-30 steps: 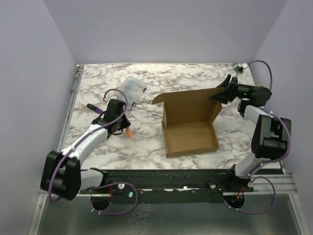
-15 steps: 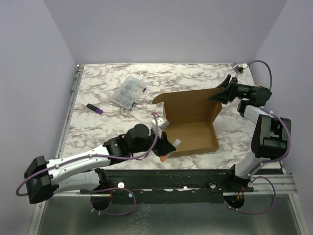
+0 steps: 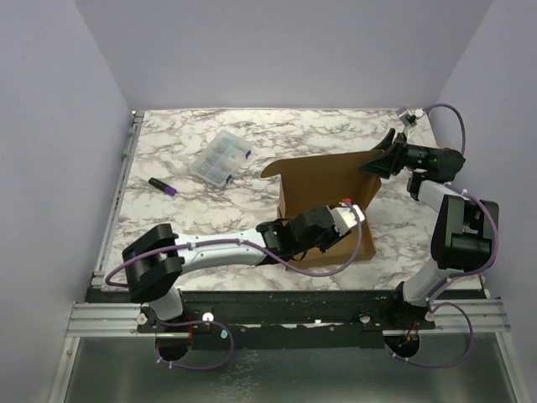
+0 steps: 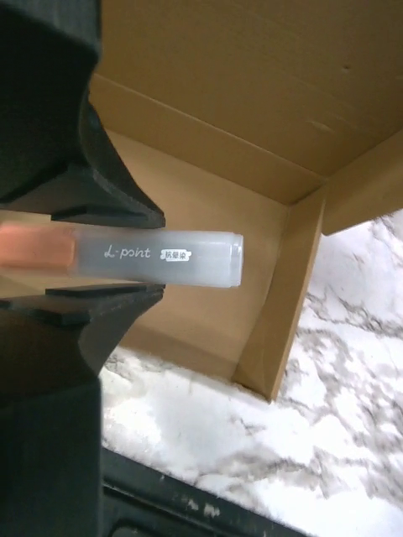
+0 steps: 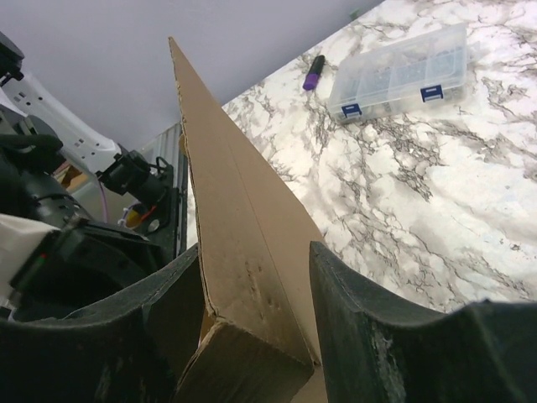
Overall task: Fold the paper box
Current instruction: Place the product in the paper box.
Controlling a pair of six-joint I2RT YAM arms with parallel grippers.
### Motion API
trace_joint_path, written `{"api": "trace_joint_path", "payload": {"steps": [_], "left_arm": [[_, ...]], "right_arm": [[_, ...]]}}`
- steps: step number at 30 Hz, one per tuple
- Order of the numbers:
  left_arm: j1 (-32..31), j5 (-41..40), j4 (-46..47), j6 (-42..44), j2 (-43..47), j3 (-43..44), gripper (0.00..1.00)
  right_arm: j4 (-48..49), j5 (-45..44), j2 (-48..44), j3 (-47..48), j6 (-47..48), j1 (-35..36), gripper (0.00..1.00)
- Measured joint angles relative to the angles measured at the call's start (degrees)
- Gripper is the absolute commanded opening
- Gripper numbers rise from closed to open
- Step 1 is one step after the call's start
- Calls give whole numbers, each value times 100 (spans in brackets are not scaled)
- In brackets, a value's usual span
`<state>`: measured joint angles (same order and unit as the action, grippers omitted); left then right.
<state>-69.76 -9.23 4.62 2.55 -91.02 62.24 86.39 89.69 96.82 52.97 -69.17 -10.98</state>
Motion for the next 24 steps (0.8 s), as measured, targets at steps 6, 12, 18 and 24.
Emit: {"api": "trace_joint_path", "payload": {"steps": [6, 12, 18, 24], "left_arm": [[105, -348, -166, 348, -444, 175, 63], [140, 20, -417, -179, 437, 129, 86], [1095, 479, -343, -1508, 3134, -1279, 99], [2824, 214, -935, -2885, 4916, -2833, 99]], "right_arm": [[0, 0, 7, 0, 0, 0, 55], [0, 0, 26, 0, 2, 0, 56], [0, -2, 31, 0, 2, 0, 56], [0, 0, 31, 0, 2, 0, 56]]}}
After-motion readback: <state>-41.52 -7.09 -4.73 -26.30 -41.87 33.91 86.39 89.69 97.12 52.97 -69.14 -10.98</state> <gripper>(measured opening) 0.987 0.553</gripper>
